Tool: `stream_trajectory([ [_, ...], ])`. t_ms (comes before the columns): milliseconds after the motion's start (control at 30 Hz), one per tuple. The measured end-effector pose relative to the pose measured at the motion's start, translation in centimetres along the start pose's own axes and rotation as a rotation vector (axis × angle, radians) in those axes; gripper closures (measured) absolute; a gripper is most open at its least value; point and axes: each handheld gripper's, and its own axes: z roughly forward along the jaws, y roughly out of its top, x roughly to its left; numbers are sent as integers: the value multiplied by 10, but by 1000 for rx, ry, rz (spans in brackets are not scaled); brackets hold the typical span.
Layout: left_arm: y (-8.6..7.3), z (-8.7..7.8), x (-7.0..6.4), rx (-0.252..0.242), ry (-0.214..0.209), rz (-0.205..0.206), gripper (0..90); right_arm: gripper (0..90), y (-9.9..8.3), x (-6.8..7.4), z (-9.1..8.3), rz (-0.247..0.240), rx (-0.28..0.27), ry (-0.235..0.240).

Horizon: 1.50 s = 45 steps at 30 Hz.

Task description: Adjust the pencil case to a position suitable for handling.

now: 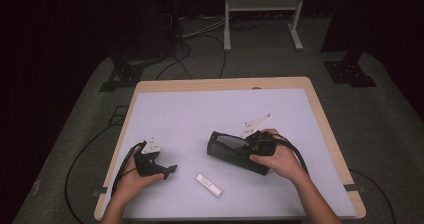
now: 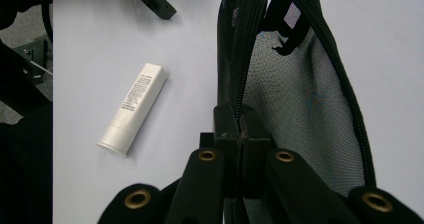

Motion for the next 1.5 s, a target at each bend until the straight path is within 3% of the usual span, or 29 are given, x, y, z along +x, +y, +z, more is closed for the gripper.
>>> stream_trajectory([
  [433,0,0,0,0,0,0,33,881,5,5,20,-27,34,11],
  [1200,0,0,0,0,0,0,33,874,5,7,33,-32,61,20],
  [1500,0,0,0,0,0,0,33,725,6,8,23,-34,29,9],
])
